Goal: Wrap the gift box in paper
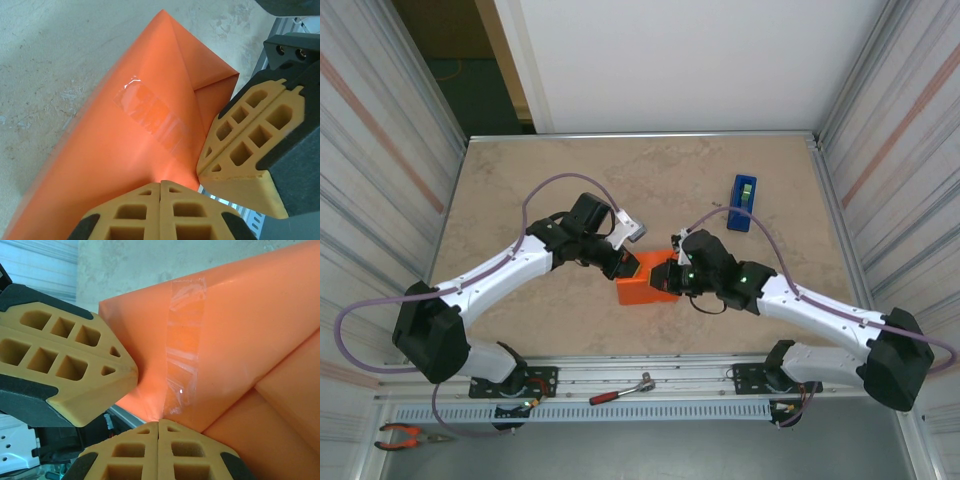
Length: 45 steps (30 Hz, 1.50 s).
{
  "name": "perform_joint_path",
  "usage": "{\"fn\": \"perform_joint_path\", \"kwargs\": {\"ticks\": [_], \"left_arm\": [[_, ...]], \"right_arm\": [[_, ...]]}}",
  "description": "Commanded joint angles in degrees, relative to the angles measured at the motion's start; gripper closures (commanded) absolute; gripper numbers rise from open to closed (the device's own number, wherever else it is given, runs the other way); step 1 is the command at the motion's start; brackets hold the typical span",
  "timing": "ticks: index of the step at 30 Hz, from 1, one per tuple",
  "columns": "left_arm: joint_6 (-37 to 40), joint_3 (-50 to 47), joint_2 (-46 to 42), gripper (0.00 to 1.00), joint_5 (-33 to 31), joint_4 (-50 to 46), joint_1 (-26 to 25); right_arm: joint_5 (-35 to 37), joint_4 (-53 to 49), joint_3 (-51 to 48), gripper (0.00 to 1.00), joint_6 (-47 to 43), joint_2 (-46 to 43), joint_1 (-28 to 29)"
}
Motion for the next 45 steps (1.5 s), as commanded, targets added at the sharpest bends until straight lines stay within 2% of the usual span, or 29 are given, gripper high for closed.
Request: {"fn": "perform_joint_path", "kwargs": {"ticks": [1,20,25,34,41,45], "left_arm": [[0.36,-2.28,1.06,1.0,-1.34,-3.67,-0.86],[0.33,-2.44,0.95,1.0,-1.44,-3.6,-0.94],[0.37,-2.43,0.97,1.0,-1.51,-3.61,-0.94],[0.19,-2.57,0.92,1.0,-1.22,-3.5,-1.1],[0.33,-2.71,0.61,1.0,-1.02,-3.35,-1.12],[0.36,-2.61,0.47,1.0,-0.86,-3.36,-1.12]], "right_arm": [[0.64,-2.84,-1.89,1.0,-0.78,-1.6,0.5],[1.37,-0.3,-3.35,1.0,0.17,-1.84,1.85],[4.0,1.54,-3.97,1.0,1.25,-1.44,2.55],[13.98,13.08,-6.99,1.0,4.64,1.66,4.88],[12.62,13.01,-6.55,1.0,4.79,3.51,4.9],[9.29,10.99,-6.3,1.0,4.84,3.71,4.2]]}}
